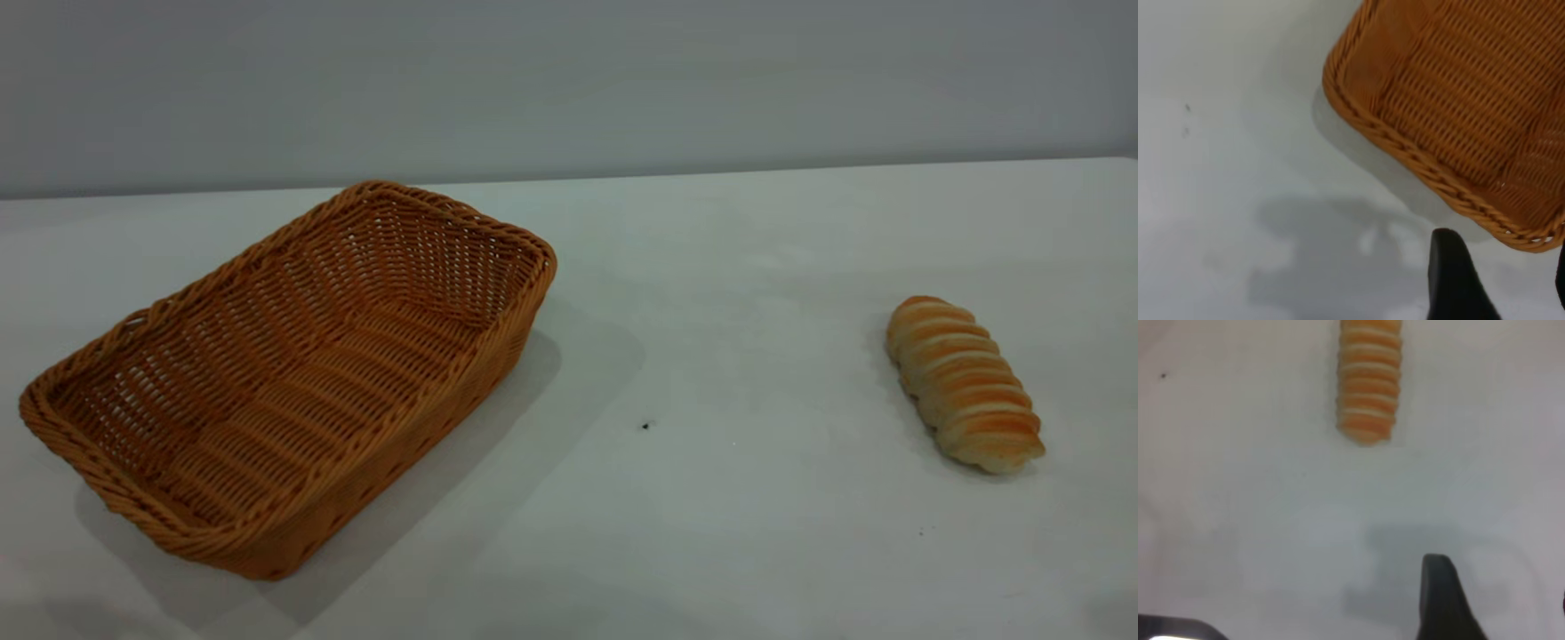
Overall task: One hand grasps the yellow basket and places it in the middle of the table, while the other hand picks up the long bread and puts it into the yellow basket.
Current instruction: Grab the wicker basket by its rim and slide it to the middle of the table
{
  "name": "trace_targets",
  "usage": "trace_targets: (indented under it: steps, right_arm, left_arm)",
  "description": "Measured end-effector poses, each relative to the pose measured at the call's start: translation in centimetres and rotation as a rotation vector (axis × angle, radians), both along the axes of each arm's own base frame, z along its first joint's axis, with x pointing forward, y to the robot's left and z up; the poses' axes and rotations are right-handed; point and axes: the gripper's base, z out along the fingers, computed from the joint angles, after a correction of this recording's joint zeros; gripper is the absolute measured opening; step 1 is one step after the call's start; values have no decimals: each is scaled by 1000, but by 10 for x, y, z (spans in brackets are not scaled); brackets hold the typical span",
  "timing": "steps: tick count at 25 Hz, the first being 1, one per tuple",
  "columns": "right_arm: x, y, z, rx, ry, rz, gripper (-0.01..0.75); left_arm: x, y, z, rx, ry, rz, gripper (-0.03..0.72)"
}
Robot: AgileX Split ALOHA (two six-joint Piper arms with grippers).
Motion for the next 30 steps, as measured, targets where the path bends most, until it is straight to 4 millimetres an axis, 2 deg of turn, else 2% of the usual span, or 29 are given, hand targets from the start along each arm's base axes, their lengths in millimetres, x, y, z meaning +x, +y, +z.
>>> trace_targets:
  steps: [9,12,17,21,30]
  right_arm:
    - [4,7,-1,52,-1,17,463]
    - [3,11,-1,51,-1,53,463]
    - [2,15,-1,53,-1,76,463]
    - [2,16,-1,65,1,74,463]
    - [1,19,-1,101,11,86,463]
  left_arm:
    - [30,-7,-44,-50,157,158,422]
    - [40,-3,-49,-87,184,258,422]
    - [60,2,-46,-173,196,390,422]
    - [75,6,-48,-218,267,493,422]
    - [107,5,-71,-195,443,559,422]
